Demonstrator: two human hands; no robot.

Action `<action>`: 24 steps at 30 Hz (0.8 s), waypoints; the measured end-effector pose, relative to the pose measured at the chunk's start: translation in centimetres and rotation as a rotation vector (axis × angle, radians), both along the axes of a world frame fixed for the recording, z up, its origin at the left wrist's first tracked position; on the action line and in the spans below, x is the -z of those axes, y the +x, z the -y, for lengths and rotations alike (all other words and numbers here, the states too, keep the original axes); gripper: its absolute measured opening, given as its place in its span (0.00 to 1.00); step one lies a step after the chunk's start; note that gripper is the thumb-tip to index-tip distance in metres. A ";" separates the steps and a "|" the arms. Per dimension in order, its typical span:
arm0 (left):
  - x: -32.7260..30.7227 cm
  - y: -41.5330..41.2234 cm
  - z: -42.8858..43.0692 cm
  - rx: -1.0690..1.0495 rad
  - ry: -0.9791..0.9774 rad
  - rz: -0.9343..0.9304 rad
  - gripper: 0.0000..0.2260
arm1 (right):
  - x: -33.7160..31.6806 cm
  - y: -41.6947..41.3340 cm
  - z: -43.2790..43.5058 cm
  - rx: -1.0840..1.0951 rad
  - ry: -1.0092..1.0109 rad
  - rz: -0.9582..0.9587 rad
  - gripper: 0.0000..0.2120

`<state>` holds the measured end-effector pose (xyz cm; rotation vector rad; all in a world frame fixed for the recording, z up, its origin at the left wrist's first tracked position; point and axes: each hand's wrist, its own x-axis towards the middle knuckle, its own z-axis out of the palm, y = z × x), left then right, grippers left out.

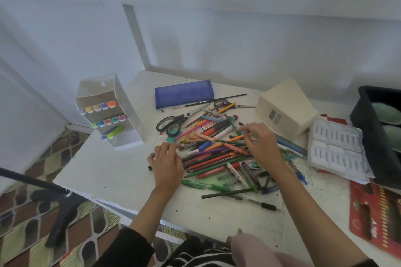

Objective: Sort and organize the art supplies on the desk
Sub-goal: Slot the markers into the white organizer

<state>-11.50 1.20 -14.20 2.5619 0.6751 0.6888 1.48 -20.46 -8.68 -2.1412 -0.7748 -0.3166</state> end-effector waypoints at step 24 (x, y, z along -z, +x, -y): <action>-2.4 4.2 -5.1 -0.129 -0.355 -0.079 0.28 | 0.0 0.0 -7.4 -0.299 -0.205 -0.149 0.09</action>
